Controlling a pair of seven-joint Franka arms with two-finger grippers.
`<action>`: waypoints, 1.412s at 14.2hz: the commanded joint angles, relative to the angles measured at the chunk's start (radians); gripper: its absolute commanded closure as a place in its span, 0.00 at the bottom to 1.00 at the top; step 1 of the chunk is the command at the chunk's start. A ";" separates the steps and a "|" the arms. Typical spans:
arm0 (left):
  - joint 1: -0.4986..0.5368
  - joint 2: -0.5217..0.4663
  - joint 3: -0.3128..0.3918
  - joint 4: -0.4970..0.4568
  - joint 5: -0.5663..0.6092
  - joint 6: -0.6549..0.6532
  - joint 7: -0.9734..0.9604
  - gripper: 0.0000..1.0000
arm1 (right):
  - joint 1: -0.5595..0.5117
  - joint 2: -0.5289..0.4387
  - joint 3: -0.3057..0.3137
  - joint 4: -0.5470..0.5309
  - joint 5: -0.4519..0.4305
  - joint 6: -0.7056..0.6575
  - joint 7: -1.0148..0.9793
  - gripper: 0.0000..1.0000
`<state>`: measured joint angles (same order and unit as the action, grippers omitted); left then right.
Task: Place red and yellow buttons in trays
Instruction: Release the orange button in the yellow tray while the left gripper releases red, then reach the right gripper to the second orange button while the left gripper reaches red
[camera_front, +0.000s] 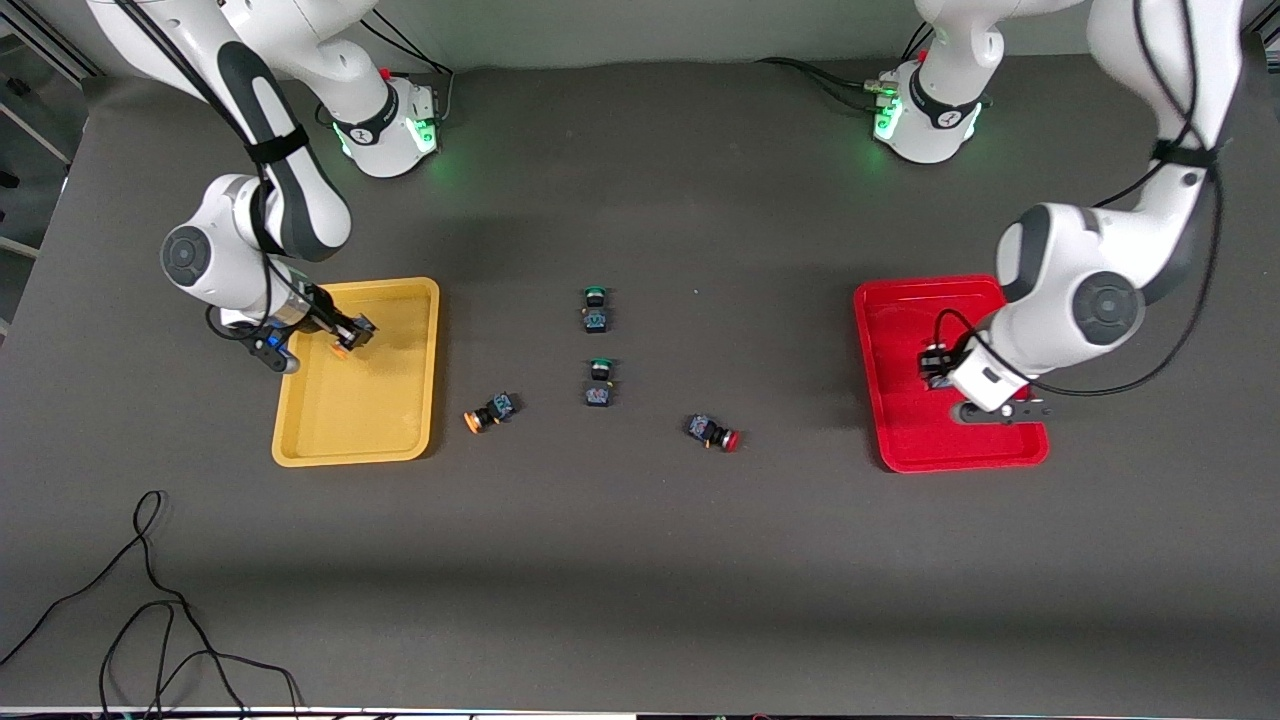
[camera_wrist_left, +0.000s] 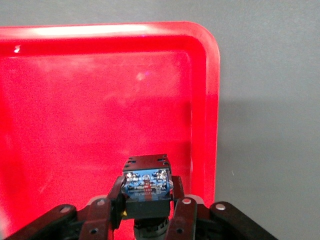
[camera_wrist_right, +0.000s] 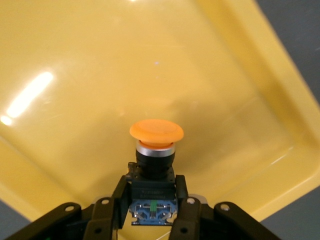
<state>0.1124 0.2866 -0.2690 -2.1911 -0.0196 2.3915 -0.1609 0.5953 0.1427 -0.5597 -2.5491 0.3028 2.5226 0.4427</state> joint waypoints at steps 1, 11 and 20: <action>-0.008 0.022 -0.001 -0.128 0.001 0.213 0.003 1.00 | 0.003 0.037 0.004 0.010 0.036 0.033 -0.028 0.57; -0.014 -0.024 -0.006 0.190 0.027 -0.330 -0.079 0.00 | 0.006 -0.011 0.078 0.221 0.036 -0.105 0.098 0.00; -0.288 0.169 -0.009 0.583 0.013 -0.422 -0.869 0.00 | 0.008 0.317 0.311 0.650 0.042 -0.168 0.596 0.00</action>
<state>-0.1086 0.3354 -0.2871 -1.7593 -0.0107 1.9875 -0.8073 0.6142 0.3772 -0.2446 -1.9621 0.3168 2.3486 1.0237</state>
